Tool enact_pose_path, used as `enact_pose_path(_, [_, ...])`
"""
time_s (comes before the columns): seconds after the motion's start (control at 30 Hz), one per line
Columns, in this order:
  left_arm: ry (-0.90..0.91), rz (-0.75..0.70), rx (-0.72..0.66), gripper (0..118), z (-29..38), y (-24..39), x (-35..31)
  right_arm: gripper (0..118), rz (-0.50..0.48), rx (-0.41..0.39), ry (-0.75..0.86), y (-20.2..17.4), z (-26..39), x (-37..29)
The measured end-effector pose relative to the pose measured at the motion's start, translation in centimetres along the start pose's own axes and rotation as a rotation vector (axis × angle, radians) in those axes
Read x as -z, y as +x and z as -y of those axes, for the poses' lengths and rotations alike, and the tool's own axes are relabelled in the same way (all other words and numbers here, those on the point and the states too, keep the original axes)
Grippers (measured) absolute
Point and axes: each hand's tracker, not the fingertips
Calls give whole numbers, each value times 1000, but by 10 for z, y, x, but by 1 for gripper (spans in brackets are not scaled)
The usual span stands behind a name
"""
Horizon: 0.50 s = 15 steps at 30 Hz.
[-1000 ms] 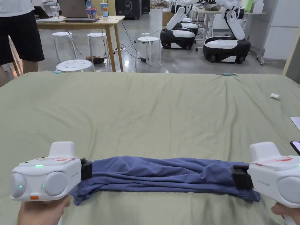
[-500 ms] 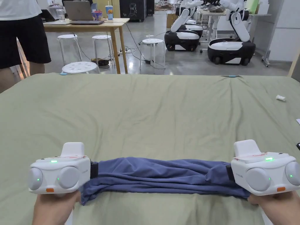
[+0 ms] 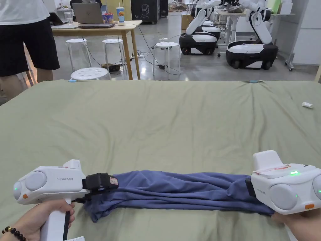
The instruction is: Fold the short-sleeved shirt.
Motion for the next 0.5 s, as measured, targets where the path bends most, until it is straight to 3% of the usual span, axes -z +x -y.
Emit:
enact_pose_path(0.07, [-14,43,-24,88,5,-11,9,0,-3,-5,-4,-1,-2,4])
enact_pose_path(0.2, [15,146,-53,105,10,-3,7,0,-11,-14,-10,-7,-5,8])
enact_pose_path(0.37, [6,252,-60,105,6,-6,13,0,-30,-20,-19,-18,-6,16])
enact_pose_path(0.47, [-16,265,-19,94,7,6,25,0,-38,-25,-23,-23,-7,14])
enact_pose_path(0.5, [-17,262,-16,75,8,10,29,0,-41,-26,-27,-23,-6,15])
